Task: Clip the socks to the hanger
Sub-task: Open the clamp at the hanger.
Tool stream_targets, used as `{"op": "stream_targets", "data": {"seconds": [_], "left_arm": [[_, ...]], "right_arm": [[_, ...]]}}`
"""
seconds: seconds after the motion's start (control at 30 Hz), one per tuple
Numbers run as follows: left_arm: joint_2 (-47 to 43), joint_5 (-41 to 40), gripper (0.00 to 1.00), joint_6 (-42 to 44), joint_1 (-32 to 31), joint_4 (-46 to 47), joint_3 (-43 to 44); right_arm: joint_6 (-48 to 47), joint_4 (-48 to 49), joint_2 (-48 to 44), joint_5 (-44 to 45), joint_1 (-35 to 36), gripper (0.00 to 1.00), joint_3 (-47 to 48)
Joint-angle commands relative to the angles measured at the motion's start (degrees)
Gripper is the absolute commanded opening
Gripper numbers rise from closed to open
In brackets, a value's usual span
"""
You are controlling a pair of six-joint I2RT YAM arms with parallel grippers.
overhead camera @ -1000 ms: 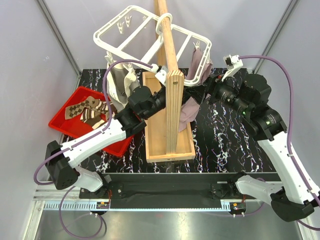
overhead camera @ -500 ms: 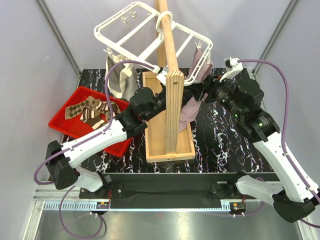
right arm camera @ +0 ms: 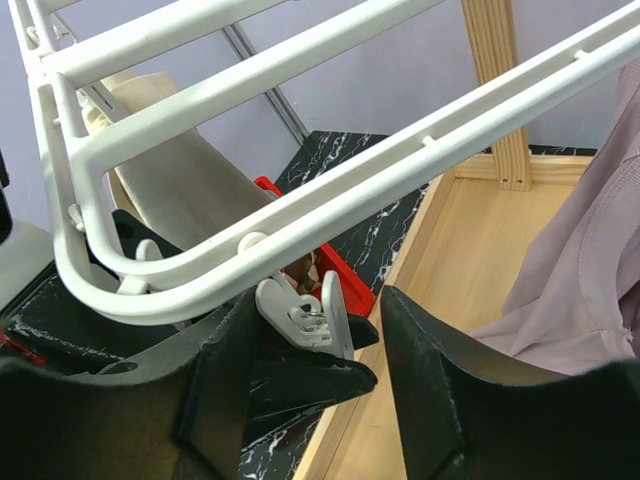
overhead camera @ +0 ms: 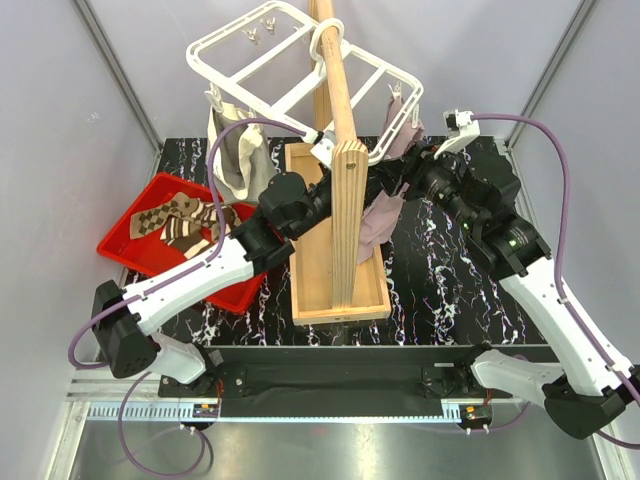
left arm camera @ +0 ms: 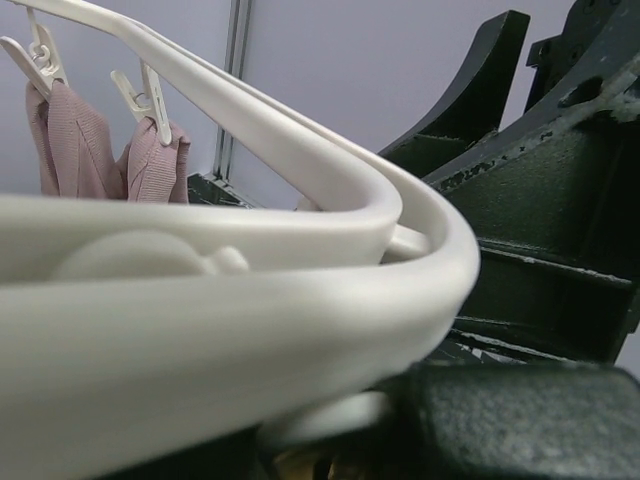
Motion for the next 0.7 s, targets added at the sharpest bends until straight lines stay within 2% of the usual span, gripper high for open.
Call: {"op": "stream_targets", "data": {"seconds": [0.0,0.13,0.17,0.2,0.3,0.33,0.37,0.43,0.6,0.67], "left_arm": [[0.2,1.5,0.0,1.0,-1.1,1.1,2.4],[-0.2,1.4,0.0,1.0,-1.0,0.8,2.3],[-0.3,1.3,0.0,1.0,-1.1,0.7,2.3],[-0.4,1.2,0.05,1.0,-1.1,0.6,2.3],[-1.8,-0.7,0.42,0.9,-1.0,0.3,1.3],[-2.6,-2.3,0.63,0.5,-1.0,0.4,0.5],[-3.5,-4.2,0.69,0.5,-1.0,0.6,-1.5],[-6.9,-6.4,0.77,1.3,-1.0,1.2,-4.2],[-15.3,-8.8,0.76,-0.5,0.5,-3.6,-11.1],[-19.8,-12.7,0.75,-1.8,0.7,-10.2,-12.2]], "right_arm": [[0.5,4.6,1.6,0.7,0.4,0.57,1.6],[1.1,4.7,1.9,1.9,0.6,0.3,1.4],[1.1,4.6,2.1,2.0,0.6,0.12,1.4],[0.7,4.3,2.1,2.0,0.5,0.0,1.3],[-0.3,4.2,1.5,3.7,0.5,0.0,0.7],[-0.4,3.9,1.5,5.5,0.6,0.0,0.7],[-0.6,4.1,1.2,5.8,0.5,0.0,0.6],[-1.2,3.2,1.3,6.1,0.5,0.0,0.9],[-1.7,2.0,2.4,5.7,0.4,0.0,0.8],[-1.8,1.9,2.1,6.0,0.5,0.0,0.1]]}}
